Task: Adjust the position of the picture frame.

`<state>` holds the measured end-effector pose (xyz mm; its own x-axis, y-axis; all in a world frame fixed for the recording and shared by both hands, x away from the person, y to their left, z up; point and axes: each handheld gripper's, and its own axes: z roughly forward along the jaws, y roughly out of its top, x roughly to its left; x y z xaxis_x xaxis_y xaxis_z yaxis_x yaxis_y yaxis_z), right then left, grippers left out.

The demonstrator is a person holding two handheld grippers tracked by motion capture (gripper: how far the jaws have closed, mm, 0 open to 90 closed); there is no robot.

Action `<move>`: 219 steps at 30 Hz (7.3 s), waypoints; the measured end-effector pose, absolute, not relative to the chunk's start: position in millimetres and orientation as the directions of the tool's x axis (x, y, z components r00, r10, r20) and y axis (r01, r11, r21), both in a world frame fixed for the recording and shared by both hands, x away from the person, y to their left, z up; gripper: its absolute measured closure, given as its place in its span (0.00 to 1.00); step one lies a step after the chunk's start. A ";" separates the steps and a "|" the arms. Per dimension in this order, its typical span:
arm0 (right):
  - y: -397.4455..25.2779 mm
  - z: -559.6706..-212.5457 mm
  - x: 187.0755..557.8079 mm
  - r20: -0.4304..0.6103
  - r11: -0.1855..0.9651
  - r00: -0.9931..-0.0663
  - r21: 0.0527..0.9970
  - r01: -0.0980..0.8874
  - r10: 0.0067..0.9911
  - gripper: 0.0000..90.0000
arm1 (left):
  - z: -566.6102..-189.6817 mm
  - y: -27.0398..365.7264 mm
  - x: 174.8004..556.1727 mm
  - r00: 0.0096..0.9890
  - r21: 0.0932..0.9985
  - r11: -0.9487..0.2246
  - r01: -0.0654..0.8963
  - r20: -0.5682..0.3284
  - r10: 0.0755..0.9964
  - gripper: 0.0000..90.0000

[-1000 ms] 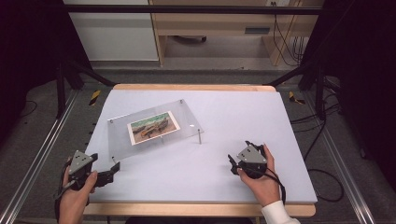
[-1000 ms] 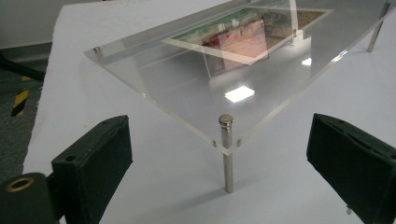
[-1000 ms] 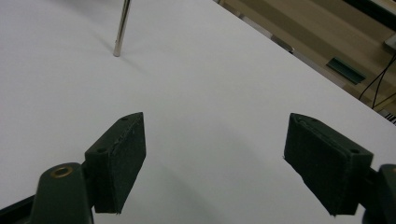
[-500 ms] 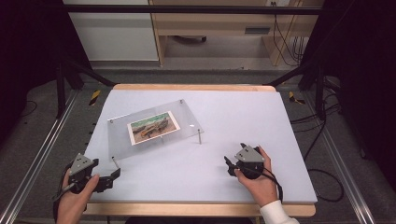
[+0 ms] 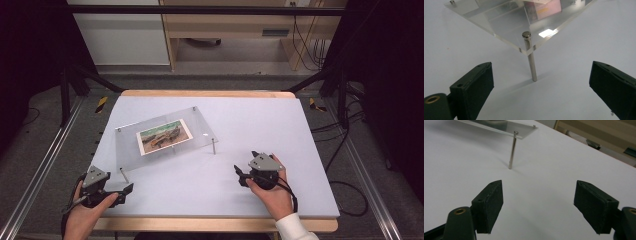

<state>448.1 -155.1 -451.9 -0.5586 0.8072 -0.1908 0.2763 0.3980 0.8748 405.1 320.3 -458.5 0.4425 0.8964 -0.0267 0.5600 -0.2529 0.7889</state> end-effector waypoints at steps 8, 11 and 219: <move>-128.3 -444.2 459.6 -0.139 0.392 -0.623 0.873 0.289 0.769 0.38 | -459.8 316.2 406.3 0.442 0.788 -0.260 0.557 -0.016 0.897 0.15; -119.0 -442.0 467.5 -0.123 0.389 -0.638 0.872 0.296 0.760 0.43 | -459.0 316.7 406.6 0.431 0.796 -0.243 0.554 -0.025 0.902 0.17; -174.1 -400.1 526.1 0.097 0.093 -0.475 0.928 0.360 0.875 0.94 | -396.9 238.2 473.1 0.540 0.952 -0.142 0.272 -0.029 0.841 0.90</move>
<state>526.1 -174.1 -400.1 -0.4751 0.8746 0.0966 0.3603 0.0932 0.9282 473.1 238.2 -396.9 0.5398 0.8413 -0.0290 0.2720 -0.1418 0.9518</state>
